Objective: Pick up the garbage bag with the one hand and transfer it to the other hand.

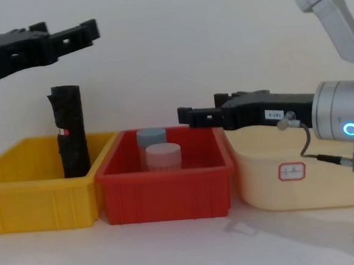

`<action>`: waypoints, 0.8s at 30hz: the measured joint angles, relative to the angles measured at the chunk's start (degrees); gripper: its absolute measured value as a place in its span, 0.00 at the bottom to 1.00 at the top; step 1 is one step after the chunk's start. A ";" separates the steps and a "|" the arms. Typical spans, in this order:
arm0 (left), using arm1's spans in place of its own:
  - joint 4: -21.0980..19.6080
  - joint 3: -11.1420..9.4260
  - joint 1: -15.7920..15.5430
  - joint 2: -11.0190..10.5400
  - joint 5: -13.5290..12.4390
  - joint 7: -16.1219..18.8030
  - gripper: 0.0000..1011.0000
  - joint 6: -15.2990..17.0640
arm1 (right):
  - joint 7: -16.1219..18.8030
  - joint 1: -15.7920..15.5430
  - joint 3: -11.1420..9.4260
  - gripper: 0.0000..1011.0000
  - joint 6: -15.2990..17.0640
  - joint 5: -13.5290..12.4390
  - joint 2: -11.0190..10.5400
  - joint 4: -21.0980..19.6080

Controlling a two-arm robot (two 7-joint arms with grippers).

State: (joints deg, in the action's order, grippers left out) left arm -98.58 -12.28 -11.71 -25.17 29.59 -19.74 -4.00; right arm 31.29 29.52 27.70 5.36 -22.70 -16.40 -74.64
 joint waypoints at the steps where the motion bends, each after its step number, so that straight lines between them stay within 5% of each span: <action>1: -0.14 0.22 0.22 -0.07 -0.11 0.28 0.99 -0.07 | 0.02 0.18 0.05 0.99 0.05 -0.03 0.08 0.38; 24: -2.16 3.17 3.35 -1.05 -1.59 3.76 0.99 -1.07 | 1.51 7.80 3.88 0.99 -3.07 3.84 2.82 15.01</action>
State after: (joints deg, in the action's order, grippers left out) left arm -100.73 -9.11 -8.36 -26.22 28.00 -15.98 -5.07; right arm 32.80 37.31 31.58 2.29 -18.85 -13.58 -59.63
